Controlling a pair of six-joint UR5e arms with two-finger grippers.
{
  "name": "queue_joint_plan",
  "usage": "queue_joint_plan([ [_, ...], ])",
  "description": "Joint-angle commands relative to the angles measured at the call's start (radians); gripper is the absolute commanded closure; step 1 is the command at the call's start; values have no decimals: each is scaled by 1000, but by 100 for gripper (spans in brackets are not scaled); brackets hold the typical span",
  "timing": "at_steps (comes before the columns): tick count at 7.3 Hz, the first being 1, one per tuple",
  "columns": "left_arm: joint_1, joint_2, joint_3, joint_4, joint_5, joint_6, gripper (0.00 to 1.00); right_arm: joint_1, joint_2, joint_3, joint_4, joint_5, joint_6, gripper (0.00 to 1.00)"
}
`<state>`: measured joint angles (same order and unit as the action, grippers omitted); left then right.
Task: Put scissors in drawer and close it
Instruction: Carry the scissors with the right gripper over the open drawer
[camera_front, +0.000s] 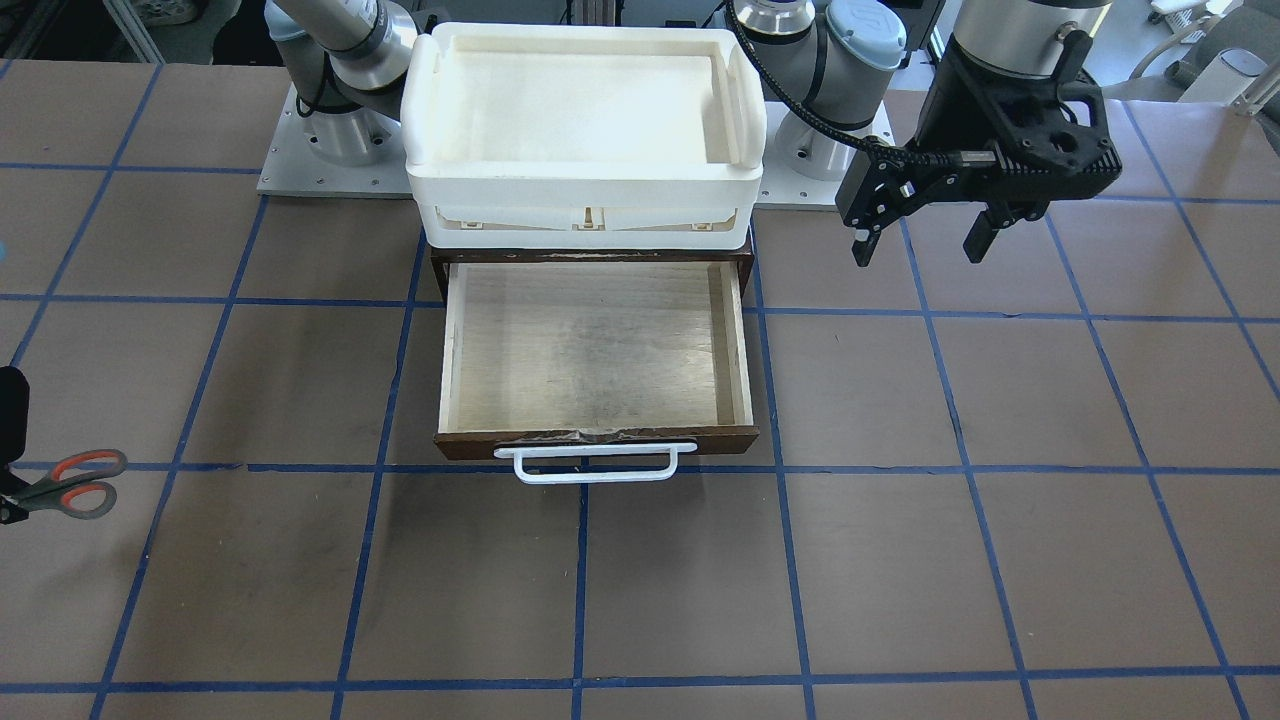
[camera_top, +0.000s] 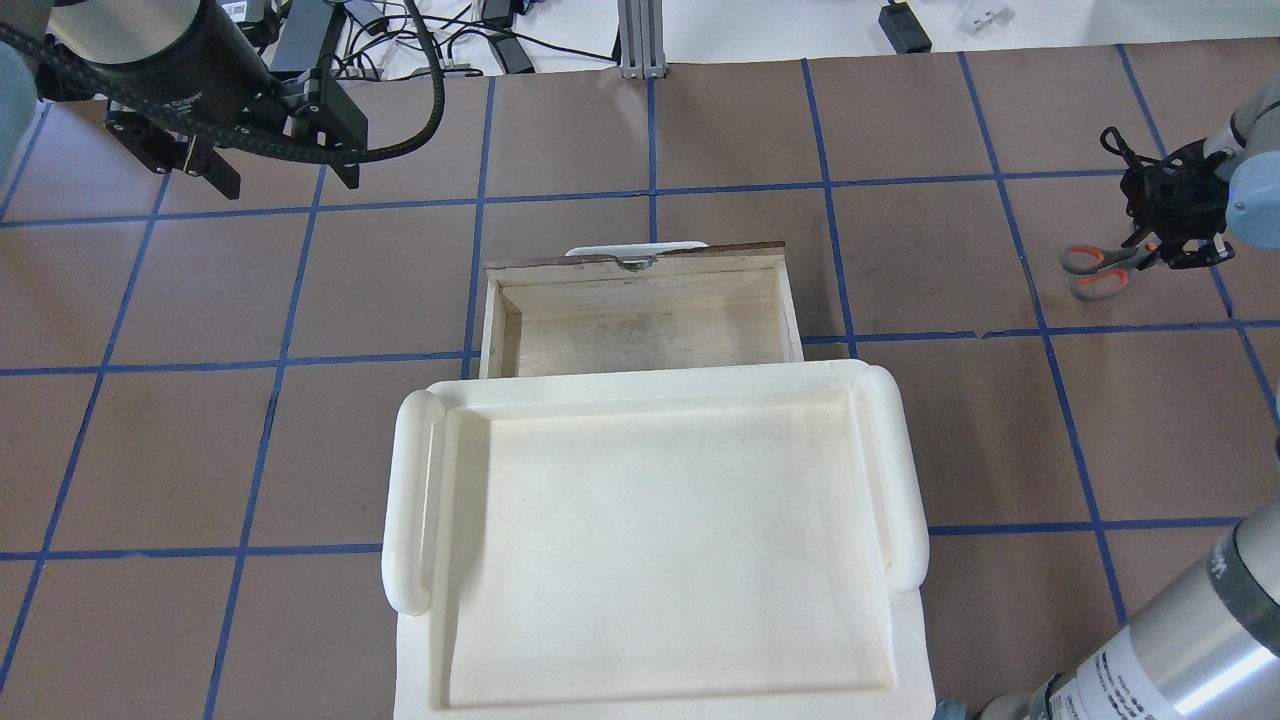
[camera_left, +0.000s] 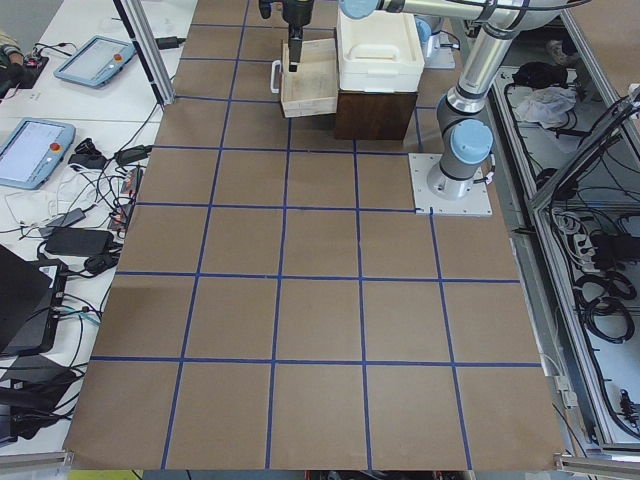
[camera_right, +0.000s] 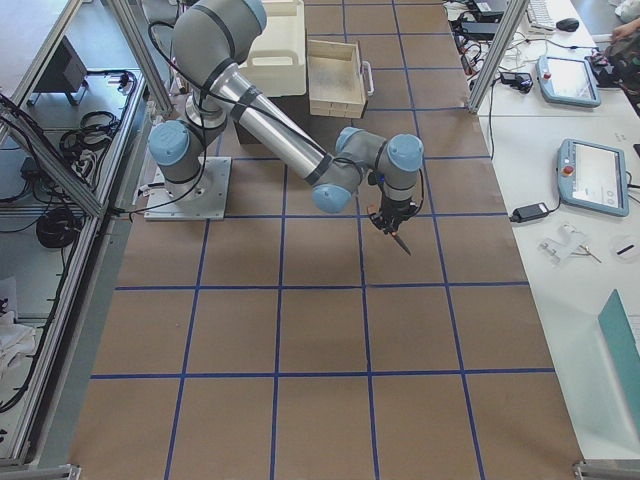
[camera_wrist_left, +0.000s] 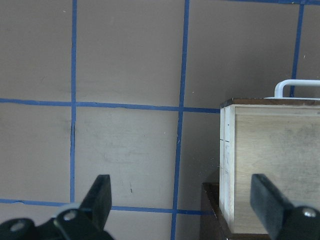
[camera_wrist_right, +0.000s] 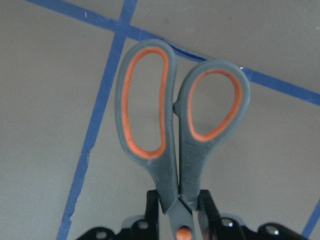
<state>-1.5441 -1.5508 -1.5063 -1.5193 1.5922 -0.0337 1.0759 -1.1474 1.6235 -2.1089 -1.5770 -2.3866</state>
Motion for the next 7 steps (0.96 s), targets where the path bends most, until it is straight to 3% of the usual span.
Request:
queue_joint_plan([
  [1, -1, 0, 0, -1, 0, 0, 0, 123, -133, -1, 182, -8, 249, 100],
  [4, -1, 0, -2, -1, -1, 0, 0, 362, -207, -1, 254, -35, 679, 100],
  [7, -1, 0, -3, 1, 0, 0, 0, 626, -215, -5, 276, -57, 1059, 100],
])
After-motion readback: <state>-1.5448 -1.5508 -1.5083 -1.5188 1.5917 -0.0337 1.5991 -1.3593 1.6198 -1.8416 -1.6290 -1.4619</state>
